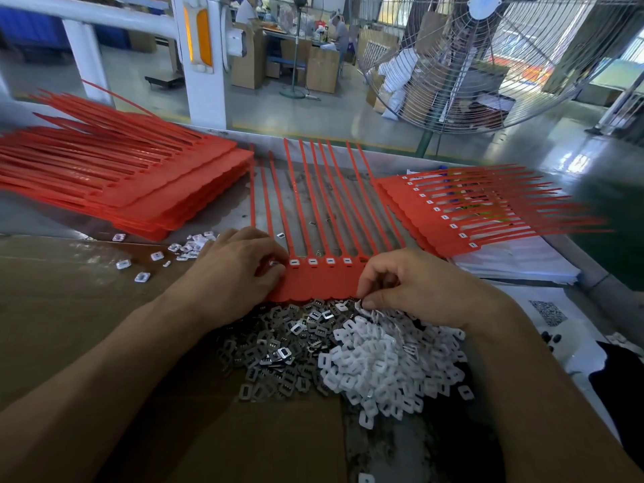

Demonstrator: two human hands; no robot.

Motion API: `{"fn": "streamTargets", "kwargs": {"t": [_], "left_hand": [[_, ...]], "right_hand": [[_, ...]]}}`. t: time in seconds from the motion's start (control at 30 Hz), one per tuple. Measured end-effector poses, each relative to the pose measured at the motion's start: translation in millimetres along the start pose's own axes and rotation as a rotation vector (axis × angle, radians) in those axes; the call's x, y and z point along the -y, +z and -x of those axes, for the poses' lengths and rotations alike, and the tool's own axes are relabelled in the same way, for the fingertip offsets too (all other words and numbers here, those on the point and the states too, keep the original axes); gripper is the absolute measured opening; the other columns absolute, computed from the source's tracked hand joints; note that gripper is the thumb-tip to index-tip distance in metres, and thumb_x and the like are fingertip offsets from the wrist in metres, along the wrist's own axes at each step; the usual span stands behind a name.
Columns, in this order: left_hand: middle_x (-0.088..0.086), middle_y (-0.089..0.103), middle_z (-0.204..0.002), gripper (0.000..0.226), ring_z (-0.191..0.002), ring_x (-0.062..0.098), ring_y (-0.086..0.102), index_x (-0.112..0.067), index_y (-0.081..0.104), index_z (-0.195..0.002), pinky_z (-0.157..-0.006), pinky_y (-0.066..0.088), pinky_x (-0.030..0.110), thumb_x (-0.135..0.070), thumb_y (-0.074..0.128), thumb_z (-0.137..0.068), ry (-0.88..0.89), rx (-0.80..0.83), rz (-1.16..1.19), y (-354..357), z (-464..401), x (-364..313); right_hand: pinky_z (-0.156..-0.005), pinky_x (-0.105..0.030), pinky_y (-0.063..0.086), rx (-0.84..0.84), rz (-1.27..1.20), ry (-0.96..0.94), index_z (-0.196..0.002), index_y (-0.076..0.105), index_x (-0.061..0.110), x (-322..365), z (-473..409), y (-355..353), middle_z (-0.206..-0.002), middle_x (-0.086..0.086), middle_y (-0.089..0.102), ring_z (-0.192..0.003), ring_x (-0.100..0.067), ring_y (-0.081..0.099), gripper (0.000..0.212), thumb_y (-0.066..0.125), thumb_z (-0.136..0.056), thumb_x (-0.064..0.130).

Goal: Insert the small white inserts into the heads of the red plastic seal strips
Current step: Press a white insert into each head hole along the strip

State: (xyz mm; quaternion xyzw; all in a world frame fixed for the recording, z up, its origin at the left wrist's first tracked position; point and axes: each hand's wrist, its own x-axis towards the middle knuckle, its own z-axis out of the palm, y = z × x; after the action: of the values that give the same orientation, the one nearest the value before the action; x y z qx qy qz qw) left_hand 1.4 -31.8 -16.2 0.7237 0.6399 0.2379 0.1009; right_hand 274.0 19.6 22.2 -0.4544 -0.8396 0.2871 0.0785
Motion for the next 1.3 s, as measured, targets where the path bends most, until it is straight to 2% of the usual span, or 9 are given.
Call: {"fn": "streamTargets", "kwargs": {"t": [0.37, 0.57, 0.63, 0.77, 0.83, 0.93, 1.07, 1.17, 1.3], "left_hand": [[-0.016, 0.052, -0.131, 0.027, -0.124, 0.013, 0.042, -0.041, 0.064, -0.12, -0.111, 0.035, 0.045, -0.046, 0.053, -0.096, 0.003, 0.011, -0.01, -0.1, 0.5, 0.7], [-0.015, 0.052, -0.133, 0.028, -0.124, 0.013, 0.042, -0.041, 0.064, -0.121, -0.111, 0.034, 0.044, -0.045, 0.053, -0.096, 0.001, 0.011, -0.012, -0.3, 1.0, -0.1], [-0.015, 0.052, -0.133, 0.028, -0.124, 0.013, 0.041, -0.041, 0.063, -0.122, -0.111, 0.034, 0.044, -0.046, 0.053, -0.096, 0.002, 0.016, -0.013, -0.7, 1.0, 0.0], [-0.014, 0.052, -0.134, 0.028, -0.124, 0.014, 0.042, -0.041, 0.064, -0.122, -0.111, 0.034, 0.045, -0.045, 0.053, -0.096, 0.0, 0.015, -0.016, -0.5, 0.9, -1.1], [-0.014, 0.052, -0.133, 0.028, -0.123, 0.014, 0.042, -0.04, 0.064, -0.122, -0.111, 0.035, 0.045, -0.045, 0.053, -0.096, 0.001, 0.016, -0.019, -0.9, 1.3, -1.4], [-0.013, 0.053, -0.133, 0.028, -0.123, 0.014, 0.043, -0.04, 0.063, -0.123, -0.111, 0.035, 0.045, -0.045, 0.053, -0.097, 0.005, 0.016, -0.028, -1.2, 1.9, -1.5], [-0.013, 0.052, -0.133, 0.029, -0.124, 0.015, 0.043, -0.04, 0.063, -0.124, -0.111, 0.035, 0.045, -0.045, 0.053, -0.097, 0.002, 0.021, -0.031, -1.0, 2.4, -2.0], [-0.013, 0.053, -0.133, 0.029, -0.123, 0.016, 0.043, -0.04, 0.063, -0.123, -0.111, 0.035, 0.045, -0.044, 0.053, -0.097, 0.0, 0.015, -0.033, -1.0, 1.9, -2.2], [-0.013, 0.053, -0.133, 0.029, -0.124, 0.016, 0.043, -0.04, 0.063, -0.123, -0.111, 0.035, 0.045, -0.044, 0.053, -0.097, 0.003, 0.016, -0.036, -0.6, 1.7, -2.1]], "right_hand": [[-0.066, -0.019, 0.048, -0.028, 0.028, 0.019, -0.084, 0.075, 0.037, -4.0, -0.1, -0.4, -0.084, 0.024, 0.071, -0.075, 0.002, 0.066, 0.013, 0.085, -0.084, 0.03], [-0.065, -0.023, 0.052, -0.014, -0.117, -0.036, -0.086, 0.072, 0.035, -7.0, 1.6, -2.6, -0.081, 0.009, 0.075, -0.07, -0.004, 0.069, 0.011, 0.081, -0.089, 0.028], [-0.063, -0.022, 0.051, -0.074, -0.203, -0.05, -0.089, 0.071, 0.035, -8.3, 1.1, -2.4, -0.082, 0.005, 0.076, -0.068, -0.007, 0.068, 0.011, 0.077, -0.092, 0.025], [-0.057, -0.014, 0.048, -0.281, -0.248, -0.047, -0.091, 0.071, 0.032, -9.6, -5.2, 3.7, -0.083, 0.007, 0.076, -0.062, 0.0, 0.064, 0.014, 0.071, -0.096, 0.02], [-0.056, -0.015, 0.049, -0.337, -0.284, -0.009, -0.092, 0.073, 0.029, -9.4, -8.3, 7.7, -0.081, 0.009, 0.075, -0.061, 0.001, 0.063, 0.013, 0.071, -0.096, 0.017], [-0.056, -0.017, 0.051, -0.367, -0.33, 0.036, -0.098, 0.075, 0.024, -10.1, -11.0, 11.8, -0.075, 0.015, 0.073, -0.059, 0.001, 0.063, 0.01, 0.074, -0.094, 0.014], [-0.056, -0.015, 0.05, -0.385, -0.346, 0.051, -0.104, 0.076, 0.019, -9.9, -13.0, 14.8, -0.079, 0.009, 0.073, -0.059, 0.001, 0.064, 0.013, 0.075, -0.094, 0.011], [-0.053, -0.014, 0.049, -0.416, -0.333, 0.061, -0.098, 0.076, 0.02, -9.4, -14.0, 16.0, -0.073, 0.011, 0.074, -0.055, 0.001, 0.062, 0.008, 0.072, -0.096, 0.014], [-0.05, -0.016, 0.049, -0.489, -0.314, 0.08, -0.091, 0.073, 0.022, -9.4, -16.7, 16.8, -0.078, 0.008, 0.076, -0.054, -0.001, 0.062, 0.013, 0.065, -0.101, 0.02]]}}
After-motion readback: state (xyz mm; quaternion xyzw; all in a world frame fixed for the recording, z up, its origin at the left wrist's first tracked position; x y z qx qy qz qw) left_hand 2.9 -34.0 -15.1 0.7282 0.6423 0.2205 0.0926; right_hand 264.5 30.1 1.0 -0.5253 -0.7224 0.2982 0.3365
